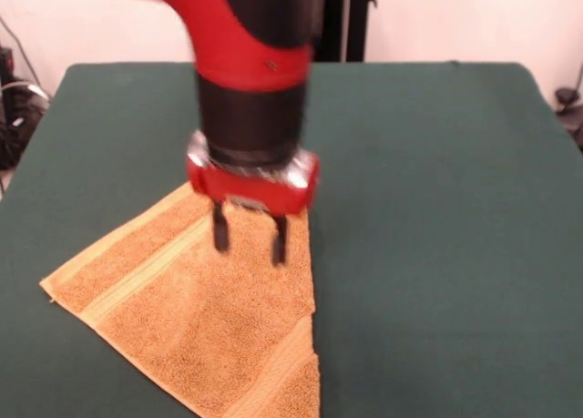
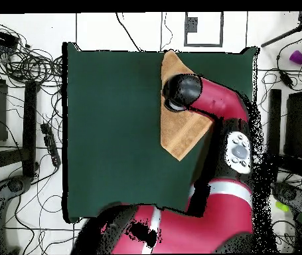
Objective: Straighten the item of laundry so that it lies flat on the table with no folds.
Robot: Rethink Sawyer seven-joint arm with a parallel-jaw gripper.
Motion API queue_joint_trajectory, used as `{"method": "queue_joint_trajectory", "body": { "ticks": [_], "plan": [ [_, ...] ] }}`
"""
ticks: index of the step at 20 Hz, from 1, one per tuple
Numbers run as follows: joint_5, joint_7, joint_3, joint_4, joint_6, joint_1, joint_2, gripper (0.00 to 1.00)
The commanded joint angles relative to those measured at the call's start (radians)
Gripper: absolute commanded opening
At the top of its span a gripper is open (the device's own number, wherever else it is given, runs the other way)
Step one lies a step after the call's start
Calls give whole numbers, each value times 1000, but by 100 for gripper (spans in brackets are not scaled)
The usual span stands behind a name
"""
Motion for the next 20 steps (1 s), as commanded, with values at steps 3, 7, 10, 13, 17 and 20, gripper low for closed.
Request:
{"method": "queue_joint_trajectory", "body": {
  "ticks": [3, 7, 10, 13, 17, 20],
  "plan": [
    [52, 330, -37, -355, 166, 84, 311, 100],
    [63, 295, -32, -409, 145, 69, 355, 100],
    [77, 273, -16, -428, 125, 54, 365, 100],
    [90, 254, -15, -491, 165, 35, 401, 100],
    [92, 237, -11, -517, 186, 24, 419, 100],
    [92, 232, -8, -526, 190, 19, 425, 100]
  ]
}}
